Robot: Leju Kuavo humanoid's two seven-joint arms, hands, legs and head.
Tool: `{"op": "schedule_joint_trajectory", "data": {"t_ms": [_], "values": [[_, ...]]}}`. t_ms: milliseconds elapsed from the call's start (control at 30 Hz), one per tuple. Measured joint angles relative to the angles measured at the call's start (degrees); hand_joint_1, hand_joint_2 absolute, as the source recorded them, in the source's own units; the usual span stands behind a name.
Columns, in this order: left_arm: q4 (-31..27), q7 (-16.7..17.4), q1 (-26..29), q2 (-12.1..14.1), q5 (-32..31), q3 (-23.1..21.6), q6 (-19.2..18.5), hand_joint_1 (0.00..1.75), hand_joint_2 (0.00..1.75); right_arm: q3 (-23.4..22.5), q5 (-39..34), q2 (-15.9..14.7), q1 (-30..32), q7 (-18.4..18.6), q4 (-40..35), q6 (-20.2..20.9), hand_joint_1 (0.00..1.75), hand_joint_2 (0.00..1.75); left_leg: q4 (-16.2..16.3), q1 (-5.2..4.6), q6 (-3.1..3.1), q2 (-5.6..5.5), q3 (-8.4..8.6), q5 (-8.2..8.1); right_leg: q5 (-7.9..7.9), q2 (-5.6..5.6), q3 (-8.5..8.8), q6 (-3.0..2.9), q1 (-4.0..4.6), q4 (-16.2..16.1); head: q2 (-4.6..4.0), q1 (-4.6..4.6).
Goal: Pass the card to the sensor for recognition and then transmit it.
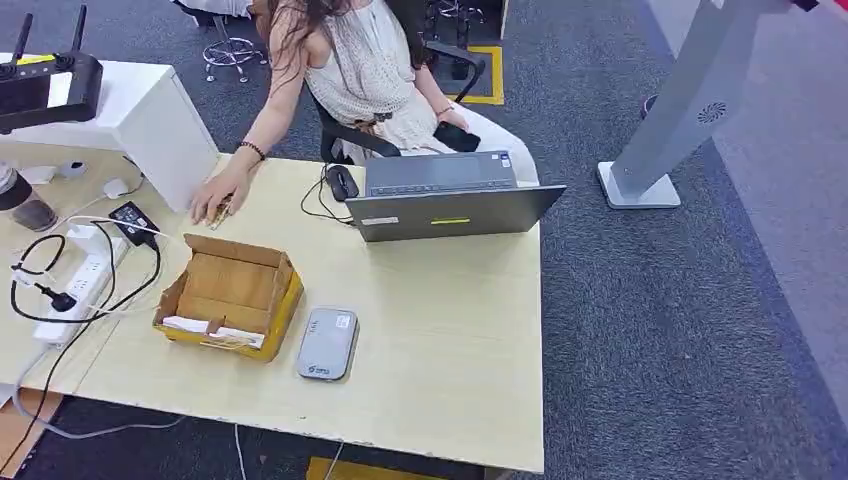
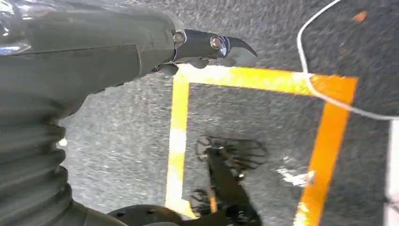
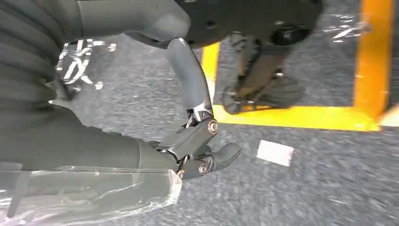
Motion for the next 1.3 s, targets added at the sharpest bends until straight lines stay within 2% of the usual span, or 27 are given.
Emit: {"op": "schedule_joint_trajectory", "data": {"t_ms": [367,700,1033,1300], "values": [[0.0,-5.9,-1.7,0.0,-4.2,14.2,-3.4,0.0,1.75,-11.6,6.2,2.5,-1.7,-7.0,-0.3,1.9,0.0,1.75,0.0,0.0,0.0,0.0,0.0,0.0,0.0,0.0,0.0,0.0,0.0,0.0,0.0,0.0],[-2.1,-13.9,-3.2,-1.4,-6.7,26.2,-8.3,0.0,1.75,-24.3,12.5,6.0,-3.2,-13.8,-2.0,4.1,0.0,1.75,0.0,0.0,0.0,0.0,0.0,0.0,0.01,0.0,0.0,0.0,0.0,0.0,0.0,-0.02],[-15.4,-19.5,-1.1,-6.0,-3.0,27.1,-12.7,0.0,1.75,-35.1,17.6,8.9,-4.4,-18.7,-3.8,5.9,0.0,1.75,0.0,-0.01,0.0,-0.01,-0.02,0.0,0.01,-0.01,0.08,0.0,-0.01,0.0,0.0,0.04],[-26.4,-24.4,-0.5,-9.1,-0.8,29.3,-19.7,0.0,1.75,-43.1,22.0,10.8,-5.5,-22.5,-4.7,7.2,0.0,1.75,0.0,0.0,0.0,-0.01,-0.02,0.01,0.01,-0.01,0.09,0.0,0.0,0.0,0.0,0.02]]}}
